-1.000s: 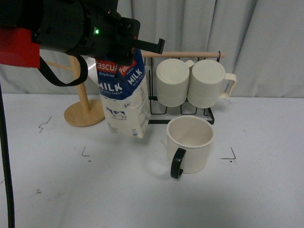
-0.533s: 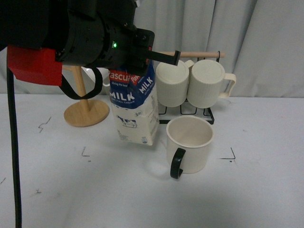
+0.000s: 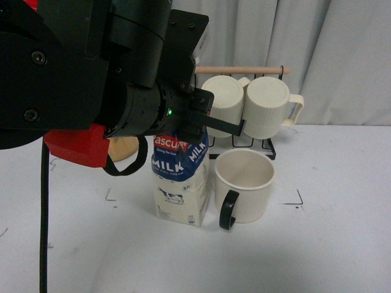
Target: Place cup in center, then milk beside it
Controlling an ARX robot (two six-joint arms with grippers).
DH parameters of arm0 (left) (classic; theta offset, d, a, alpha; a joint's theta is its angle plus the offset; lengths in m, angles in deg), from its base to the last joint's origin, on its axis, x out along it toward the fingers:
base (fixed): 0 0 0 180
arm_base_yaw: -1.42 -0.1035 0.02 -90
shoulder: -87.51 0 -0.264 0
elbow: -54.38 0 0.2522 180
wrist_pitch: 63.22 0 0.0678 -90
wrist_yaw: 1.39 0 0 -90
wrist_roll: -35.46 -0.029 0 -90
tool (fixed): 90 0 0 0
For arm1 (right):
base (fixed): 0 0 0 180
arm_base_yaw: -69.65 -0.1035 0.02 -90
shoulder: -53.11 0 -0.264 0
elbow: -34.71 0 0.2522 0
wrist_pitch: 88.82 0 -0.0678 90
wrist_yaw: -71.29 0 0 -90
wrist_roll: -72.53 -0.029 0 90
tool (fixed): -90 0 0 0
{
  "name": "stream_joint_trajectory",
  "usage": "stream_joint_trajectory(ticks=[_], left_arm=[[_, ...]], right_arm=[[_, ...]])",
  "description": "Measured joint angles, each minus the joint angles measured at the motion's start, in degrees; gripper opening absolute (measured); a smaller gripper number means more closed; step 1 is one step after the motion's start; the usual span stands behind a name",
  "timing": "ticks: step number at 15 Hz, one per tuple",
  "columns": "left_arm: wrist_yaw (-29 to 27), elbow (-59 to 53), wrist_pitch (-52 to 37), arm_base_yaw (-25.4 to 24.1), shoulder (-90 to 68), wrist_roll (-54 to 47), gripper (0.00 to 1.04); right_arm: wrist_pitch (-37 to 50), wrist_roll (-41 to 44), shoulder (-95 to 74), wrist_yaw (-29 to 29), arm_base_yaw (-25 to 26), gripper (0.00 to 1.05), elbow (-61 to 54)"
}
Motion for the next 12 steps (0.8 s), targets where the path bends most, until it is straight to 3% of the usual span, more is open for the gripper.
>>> stream_joint_trajectory(ticks=[5, 7, 8, 12], left_arm=[[0.11, 0.28, 2.08, -2.29, 2.56, 5.07, 0.81], [1.7, -0.87, 1.53, -3.78, 5.2, 7.5, 0.95], [2.4, -2.78, 0.79, -5.05, 8.44, 9.03, 1.0], [5.18, -10.99, -0.83, -10.82, 23.58, 12.66, 0.98]], right_arm=[[-0.02, 0.0, 0.0, 0.0, 0.0, 0.98, 0.0], [0.0, 0.0, 0.0, 0.0, 0.0, 0.98, 0.0], [0.0, 0.0, 0.0, 0.0, 0.0, 0.98, 0.0], [0.0, 0.0, 0.0, 0.0, 0.0, 0.98, 0.0]])
